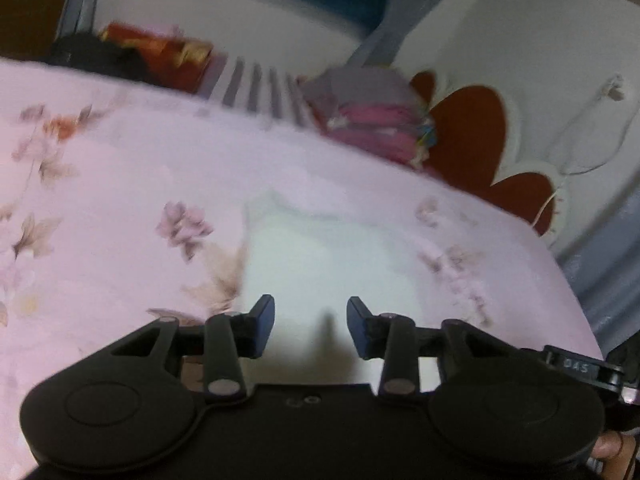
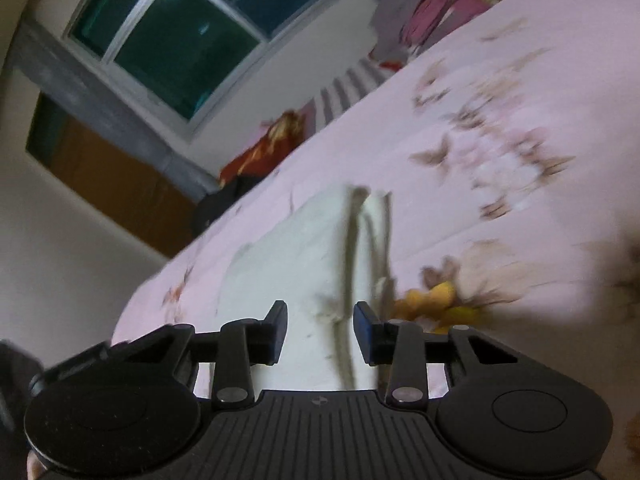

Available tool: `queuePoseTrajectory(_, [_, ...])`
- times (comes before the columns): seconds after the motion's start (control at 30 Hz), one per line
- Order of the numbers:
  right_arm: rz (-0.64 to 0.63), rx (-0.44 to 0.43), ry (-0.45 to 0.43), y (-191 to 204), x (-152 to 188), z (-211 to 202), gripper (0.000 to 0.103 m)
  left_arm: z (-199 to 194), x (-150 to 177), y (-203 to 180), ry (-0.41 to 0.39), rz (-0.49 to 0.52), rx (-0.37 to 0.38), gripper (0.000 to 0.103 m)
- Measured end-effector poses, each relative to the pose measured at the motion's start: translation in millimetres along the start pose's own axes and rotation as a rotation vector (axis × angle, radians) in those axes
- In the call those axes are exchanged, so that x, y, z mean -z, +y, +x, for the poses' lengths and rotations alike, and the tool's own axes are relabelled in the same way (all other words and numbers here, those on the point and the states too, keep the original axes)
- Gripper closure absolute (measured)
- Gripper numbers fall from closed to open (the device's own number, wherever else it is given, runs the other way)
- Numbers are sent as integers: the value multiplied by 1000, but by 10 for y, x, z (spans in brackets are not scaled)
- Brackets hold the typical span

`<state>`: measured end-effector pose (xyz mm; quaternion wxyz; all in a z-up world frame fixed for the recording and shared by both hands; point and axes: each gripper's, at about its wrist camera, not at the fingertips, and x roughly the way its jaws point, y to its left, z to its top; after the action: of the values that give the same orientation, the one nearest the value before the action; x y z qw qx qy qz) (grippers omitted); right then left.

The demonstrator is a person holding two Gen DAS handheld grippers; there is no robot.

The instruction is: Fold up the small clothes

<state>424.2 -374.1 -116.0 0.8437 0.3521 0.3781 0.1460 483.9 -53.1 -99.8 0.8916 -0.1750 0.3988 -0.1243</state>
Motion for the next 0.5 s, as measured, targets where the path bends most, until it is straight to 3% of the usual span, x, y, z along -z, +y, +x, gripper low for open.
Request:
queuePoseTrajectory(0.1, [-17,-1,44,68,37,192,65,79,117,129,78,6,-24,72])
queuePoseTrajectory(0.23, [-36,69,76,83,62,388,65,208,151,292,138,-1,-43,70])
queuePoseTrajectory(0.5, [-42,114,88,104,30,550,65,189,140,402,110,-8,-8,72])
